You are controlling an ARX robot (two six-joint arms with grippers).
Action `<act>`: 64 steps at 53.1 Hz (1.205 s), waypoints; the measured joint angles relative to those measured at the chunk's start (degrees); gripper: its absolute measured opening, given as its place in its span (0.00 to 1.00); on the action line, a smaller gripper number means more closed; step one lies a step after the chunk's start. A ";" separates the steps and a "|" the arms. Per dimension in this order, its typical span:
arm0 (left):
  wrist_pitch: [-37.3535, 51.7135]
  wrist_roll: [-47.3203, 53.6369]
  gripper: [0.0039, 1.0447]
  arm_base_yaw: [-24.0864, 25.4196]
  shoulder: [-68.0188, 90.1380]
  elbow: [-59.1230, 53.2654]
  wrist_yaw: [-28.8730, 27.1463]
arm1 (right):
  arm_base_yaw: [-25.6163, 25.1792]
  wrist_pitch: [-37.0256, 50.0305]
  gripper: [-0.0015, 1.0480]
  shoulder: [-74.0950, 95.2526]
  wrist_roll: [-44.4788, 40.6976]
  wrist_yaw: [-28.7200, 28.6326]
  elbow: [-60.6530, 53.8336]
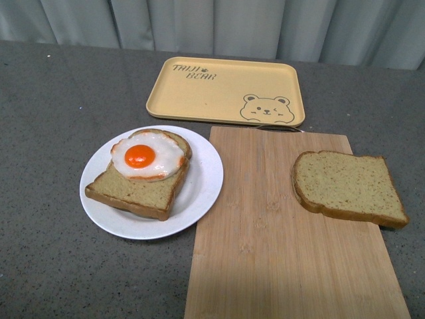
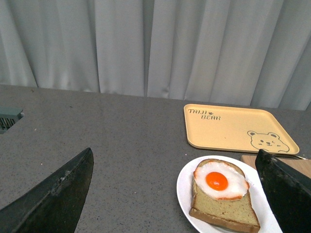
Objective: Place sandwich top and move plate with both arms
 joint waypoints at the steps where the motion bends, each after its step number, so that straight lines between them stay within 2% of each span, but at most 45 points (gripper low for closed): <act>1: 0.02 0.00 0.94 0.00 0.00 0.00 0.00 | 0.00 0.00 0.91 0.00 0.00 0.00 0.00; 3: 0.00 0.00 0.94 0.00 0.00 0.00 0.00 | 0.00 0.00 0.91 0.00 0.00 0.00 0.00; 4: 0.02 0.00 0.94 0.00 0.00 0.00 0.00 | 0.59 0.55 0.91 0.24 -1.31 1.99 -0.02; 9: 0.00 0.00 0.94 0.00 0.00 0.00 -0.04 | 3.96 6.99 0.91 5.31 -11.21 17.97 -0.02; 10: 0.00 0.00 0.94 0.00 0.00 0.00 0.00 | 3.30 8.17 0.91 8.04 -13.29 19.34 -0.02; 13: 0.00 0.00 0.94 0.00 0.00 0.00 -0.04 | 1.09 11.17 0.91 13.79 -14.12 17.05 0.04; 16: 0.00 0.00 0.94 0.00 0.00 0.00 0.02 | -1.99 15.58 0.91 22.27 -13.33 12.35 0.37; 23: 0.00 0.00 0.94 0.00 0.00 0.00 0.00 | -7.56 27.06 0.91 43.28 -8.85 2.91 3.76; 30: 0.00 0.00 0.94 0.00 0.00 0.00 0.00 | -12.24 33.68 0.91 62.27 -5.07 -4.61 9.68; 34: 0.00 0.00 0.94 0.00 0.00 0.00 0.00 | -15.23 32.35 0.91 74.01 -2.78 -10.40 15.12; 44: 0.00 0.00 0.94 0.00 -0.02 0.00 0.00 | -18.40 30.38 0.91 93.24 2.21 -18.88 26.10; 54: 0.00 0.00 0.94 0.00 -0.02 0.00 0.00 | -17.14 24.15 0.91 104.17 5.11 -27.47 31.91; 64: 0.00 0.00 0.94 0.00 -0.02 0.00 0.00 | -15.17 21.31 0.91 110.55 7.13 -32.04 36.06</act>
